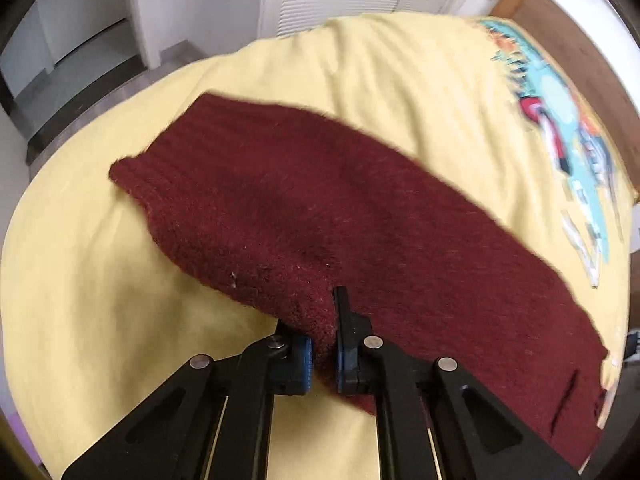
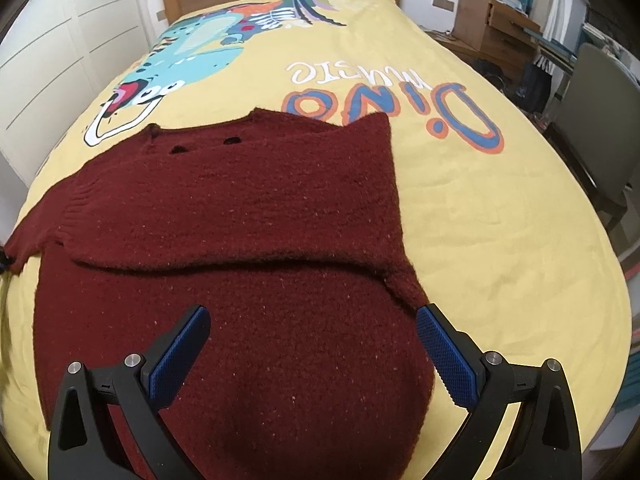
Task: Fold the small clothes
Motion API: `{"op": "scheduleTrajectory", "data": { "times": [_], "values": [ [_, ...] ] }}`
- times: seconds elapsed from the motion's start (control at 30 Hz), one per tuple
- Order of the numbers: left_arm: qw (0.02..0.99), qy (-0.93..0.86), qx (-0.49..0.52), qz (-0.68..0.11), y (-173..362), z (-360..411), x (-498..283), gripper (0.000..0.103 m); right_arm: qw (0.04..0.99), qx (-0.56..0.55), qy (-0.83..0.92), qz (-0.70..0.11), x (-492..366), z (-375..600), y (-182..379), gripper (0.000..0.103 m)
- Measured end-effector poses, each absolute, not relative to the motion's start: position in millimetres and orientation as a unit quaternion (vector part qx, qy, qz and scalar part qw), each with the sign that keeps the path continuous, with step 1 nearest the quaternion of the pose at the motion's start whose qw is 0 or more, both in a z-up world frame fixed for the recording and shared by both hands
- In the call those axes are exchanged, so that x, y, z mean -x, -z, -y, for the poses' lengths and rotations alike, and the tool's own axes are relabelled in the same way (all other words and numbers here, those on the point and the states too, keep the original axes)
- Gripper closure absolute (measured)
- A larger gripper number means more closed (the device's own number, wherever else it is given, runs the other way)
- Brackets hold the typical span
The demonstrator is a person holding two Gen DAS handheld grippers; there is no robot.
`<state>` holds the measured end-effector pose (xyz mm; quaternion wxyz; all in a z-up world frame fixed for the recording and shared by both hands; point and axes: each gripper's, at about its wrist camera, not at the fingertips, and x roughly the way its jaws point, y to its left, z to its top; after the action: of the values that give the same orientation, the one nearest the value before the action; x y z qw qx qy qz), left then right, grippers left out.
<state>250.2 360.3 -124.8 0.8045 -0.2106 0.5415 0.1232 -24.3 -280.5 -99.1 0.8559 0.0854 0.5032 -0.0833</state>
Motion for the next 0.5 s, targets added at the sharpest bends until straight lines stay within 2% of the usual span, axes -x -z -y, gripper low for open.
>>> {"op": "scheduleTrajectory", "data": {
  "times": [0.17, 0.5],
  "values": [
    [0.829, -0.08, 0.198, -0.516, 87, -332, -238, 0.097, 0.861, -0.087, 0.093, -0.493, 20, 285, 91, 0.0],
    [0.861, 0.071, 0.155, -0.48, 24, -172, -257, 0.098, 0.87, -0.097, 0.101, -0.473, 4, 300, 72, 0.0]
  ]
}}
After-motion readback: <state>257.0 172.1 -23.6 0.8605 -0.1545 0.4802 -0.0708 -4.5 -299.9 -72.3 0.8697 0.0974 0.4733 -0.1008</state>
